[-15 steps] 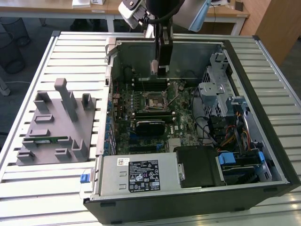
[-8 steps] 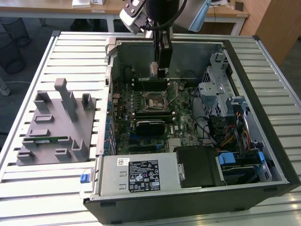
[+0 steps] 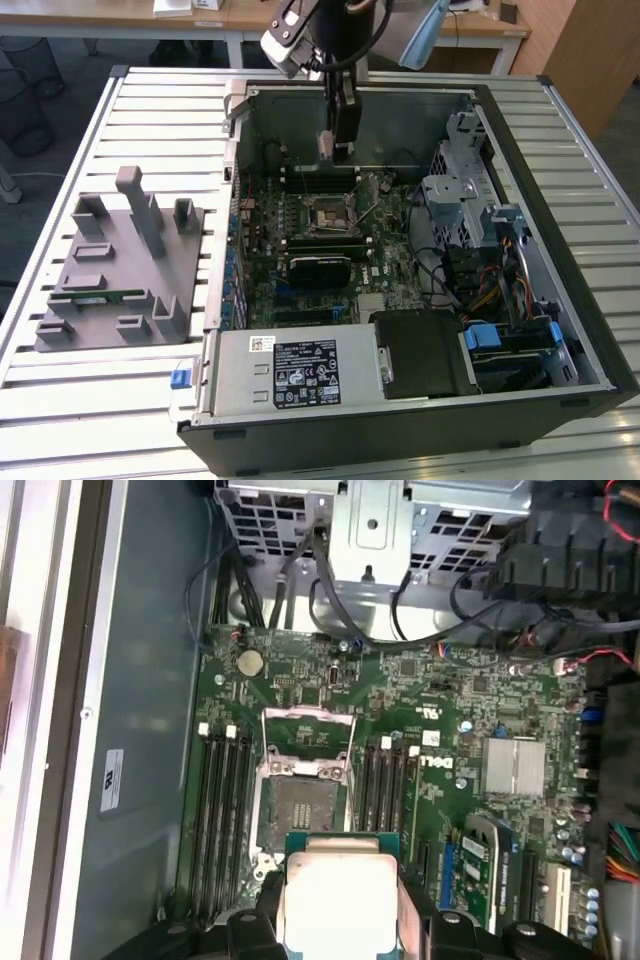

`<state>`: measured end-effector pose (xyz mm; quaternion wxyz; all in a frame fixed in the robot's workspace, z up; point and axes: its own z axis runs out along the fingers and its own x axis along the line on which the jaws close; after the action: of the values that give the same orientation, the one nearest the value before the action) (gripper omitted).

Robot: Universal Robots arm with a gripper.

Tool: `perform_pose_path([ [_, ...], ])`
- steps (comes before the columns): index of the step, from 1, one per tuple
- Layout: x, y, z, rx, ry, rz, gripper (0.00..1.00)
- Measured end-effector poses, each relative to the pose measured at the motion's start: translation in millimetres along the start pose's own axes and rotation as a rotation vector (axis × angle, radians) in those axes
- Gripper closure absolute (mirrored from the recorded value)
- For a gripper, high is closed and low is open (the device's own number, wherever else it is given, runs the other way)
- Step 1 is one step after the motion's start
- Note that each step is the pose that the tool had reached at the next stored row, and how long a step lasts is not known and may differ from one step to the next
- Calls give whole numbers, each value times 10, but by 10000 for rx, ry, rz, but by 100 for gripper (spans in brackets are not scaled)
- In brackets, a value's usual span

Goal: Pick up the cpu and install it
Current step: 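Place the cpu into insertion slot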

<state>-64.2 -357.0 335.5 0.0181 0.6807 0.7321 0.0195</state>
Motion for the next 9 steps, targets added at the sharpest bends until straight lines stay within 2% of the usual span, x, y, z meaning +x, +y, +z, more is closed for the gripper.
perform_pose_path([
  [4,31,24,68,60,5,-1,47],
  [7,41,57,116,152,14,0,47],
  [9,45,57,151,162,12,1,47],
])
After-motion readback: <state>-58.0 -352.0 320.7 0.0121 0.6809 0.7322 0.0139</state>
